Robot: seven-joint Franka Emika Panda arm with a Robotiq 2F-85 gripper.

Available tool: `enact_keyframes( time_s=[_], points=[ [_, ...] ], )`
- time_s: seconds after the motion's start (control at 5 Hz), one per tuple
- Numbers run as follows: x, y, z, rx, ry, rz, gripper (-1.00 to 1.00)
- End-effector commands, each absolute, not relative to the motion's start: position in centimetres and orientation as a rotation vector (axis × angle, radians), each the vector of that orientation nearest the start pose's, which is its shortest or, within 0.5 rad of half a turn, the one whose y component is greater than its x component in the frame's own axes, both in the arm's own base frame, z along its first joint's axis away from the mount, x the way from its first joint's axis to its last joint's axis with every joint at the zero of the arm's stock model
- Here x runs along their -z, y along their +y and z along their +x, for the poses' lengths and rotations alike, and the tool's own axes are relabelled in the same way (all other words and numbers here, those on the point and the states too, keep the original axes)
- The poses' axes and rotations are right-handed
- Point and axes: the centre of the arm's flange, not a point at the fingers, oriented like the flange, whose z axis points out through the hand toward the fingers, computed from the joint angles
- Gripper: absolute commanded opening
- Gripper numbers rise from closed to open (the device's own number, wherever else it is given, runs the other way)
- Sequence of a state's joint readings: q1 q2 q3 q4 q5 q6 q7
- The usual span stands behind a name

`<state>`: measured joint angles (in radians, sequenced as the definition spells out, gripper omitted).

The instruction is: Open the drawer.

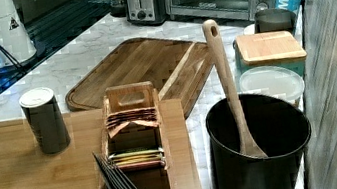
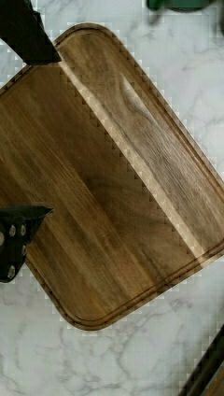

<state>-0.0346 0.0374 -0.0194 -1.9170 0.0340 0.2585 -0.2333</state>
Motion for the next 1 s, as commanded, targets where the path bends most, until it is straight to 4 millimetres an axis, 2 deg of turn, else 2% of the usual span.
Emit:
enact_keyframes(
  time_s=[0.2, 0.4, 0.6, 0.8, 1.0],
  points=[
    [-45.6, -6.4, 48.1, -0.103, 0.366, -3.122, 1.00],
    [-44.6, -9.1, 46.0, -0.133, 0.142, -3.138, 1.00],
    [-43.6, -11.8, 44.8, -0.173, 0.012, -3.118, 1.00],
    [-42.1, -14.3, 42.8, -0.154, -0.061, -3.121, 1.00],
    [-41.2, -16.6, 41.8, -0.108, -0.151, -3.119, 1.00]
  ],
)
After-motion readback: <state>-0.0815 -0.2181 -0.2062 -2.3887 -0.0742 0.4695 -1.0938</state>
